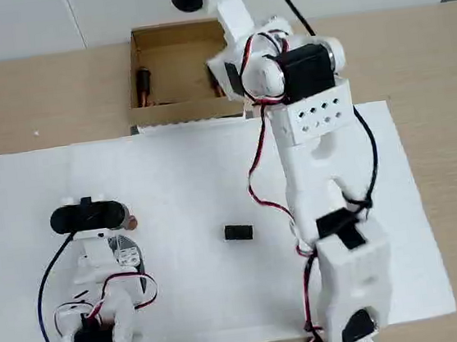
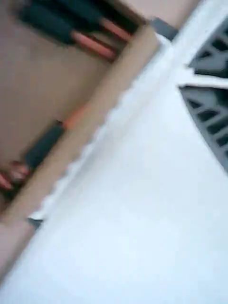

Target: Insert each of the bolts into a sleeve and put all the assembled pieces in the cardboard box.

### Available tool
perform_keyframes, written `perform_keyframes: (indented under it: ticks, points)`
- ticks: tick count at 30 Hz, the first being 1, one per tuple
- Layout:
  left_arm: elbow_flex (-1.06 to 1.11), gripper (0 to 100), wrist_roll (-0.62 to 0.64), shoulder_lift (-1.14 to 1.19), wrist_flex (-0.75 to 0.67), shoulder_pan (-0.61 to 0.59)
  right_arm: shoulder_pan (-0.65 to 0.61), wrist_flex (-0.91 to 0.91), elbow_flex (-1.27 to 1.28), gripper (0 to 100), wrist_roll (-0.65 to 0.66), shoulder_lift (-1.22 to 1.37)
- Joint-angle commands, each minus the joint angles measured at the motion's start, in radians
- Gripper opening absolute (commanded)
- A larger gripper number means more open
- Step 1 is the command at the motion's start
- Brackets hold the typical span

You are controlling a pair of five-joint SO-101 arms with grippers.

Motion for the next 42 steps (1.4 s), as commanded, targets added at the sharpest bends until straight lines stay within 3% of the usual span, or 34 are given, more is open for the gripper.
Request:
perform_keyframes:
  ticks: [1, 7, 14, 20, 25, 42]
  points:
    - [-0.002, 1, 0.000, -0.009, -0.011, 0.002, 0.005, -0.001, 0.244, 0.3, -0.012, -0.186]
    - [-0.002, 1, 0.000, -0.009, -0.011, 0.000, 0.004, -0.002, 0.634, 0.4, -0.006, -0.367]
    - [-0.002, 1, 0.000, -0.009, -0.011, 0.000, -0.071, -0.005, 0.914, 0.4, 0.017, -0.463]
    - [-0.002, 1, 0.000, -0.009, -0.011, -0.002, -0.163, -0.007, 1.073, 0.7, 0.215, -0.466]
    - [-0.002, 1, 0.000, -0.009, -0.011, -0.002, -0.213, -0.038, 1.201, 14.2, 0.295, -0.473]
    - [-0.002, 1, 0.000, -0.009, -0.006, -0.005, -0.292, -0.219, 1.373, 16.1, 0.419, -0.463]
